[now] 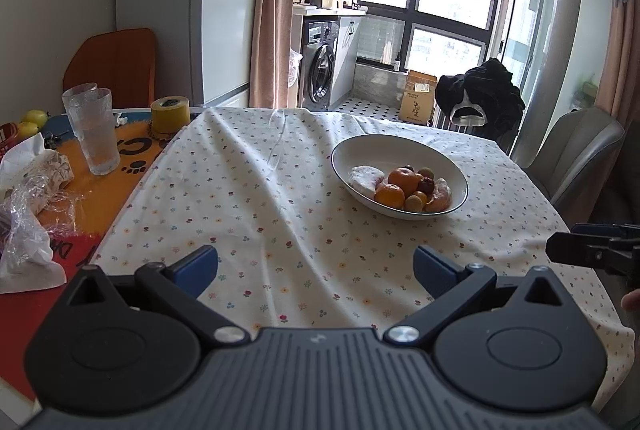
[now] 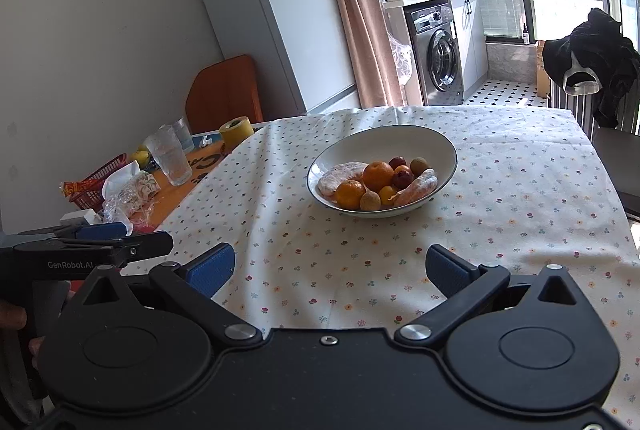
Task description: Organize fruits
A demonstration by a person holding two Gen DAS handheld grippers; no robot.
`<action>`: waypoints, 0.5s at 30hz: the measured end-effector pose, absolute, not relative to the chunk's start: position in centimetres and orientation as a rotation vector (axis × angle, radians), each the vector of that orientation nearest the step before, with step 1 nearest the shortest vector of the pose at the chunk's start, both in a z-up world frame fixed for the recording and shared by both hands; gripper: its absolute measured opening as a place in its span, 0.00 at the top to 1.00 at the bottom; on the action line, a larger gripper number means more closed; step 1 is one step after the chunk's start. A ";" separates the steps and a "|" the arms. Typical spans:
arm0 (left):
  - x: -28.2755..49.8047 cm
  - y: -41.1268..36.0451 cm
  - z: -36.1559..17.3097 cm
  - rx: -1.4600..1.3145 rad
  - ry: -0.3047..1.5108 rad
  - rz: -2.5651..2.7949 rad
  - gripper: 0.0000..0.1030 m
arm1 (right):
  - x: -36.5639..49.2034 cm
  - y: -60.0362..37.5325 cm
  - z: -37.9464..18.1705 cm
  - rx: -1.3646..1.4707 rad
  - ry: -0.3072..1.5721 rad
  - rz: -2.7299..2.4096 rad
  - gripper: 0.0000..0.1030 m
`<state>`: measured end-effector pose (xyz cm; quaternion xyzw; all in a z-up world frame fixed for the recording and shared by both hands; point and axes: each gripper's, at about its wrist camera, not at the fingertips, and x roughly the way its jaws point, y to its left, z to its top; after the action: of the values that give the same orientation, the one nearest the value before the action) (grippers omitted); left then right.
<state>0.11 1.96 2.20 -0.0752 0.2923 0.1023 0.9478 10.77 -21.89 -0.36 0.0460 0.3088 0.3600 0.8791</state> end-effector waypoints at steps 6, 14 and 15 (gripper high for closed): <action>0.4 1.4 1.5 -0.146 0.605 0.187 0.00 | 11.0 -22.0 -0.7 0.100 0.652 0.741 0.00; 0.6 1.6 1.0 -0.158 0.625 0.200 0.00 | 11.0 -22.0 -0.9 0.096 0.653 0.750 0.00; 0.6 1.6 1.0 -0.158 0.624 0.201 0.00 | 11.0 -22.0 -0.8 0.095 0.651 0.750 0.00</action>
<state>0.55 1.61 1.05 -0.0773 0.3062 0.0987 0.9437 10.98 -21.96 -0.82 0.0455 0.3120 0.3596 0.8782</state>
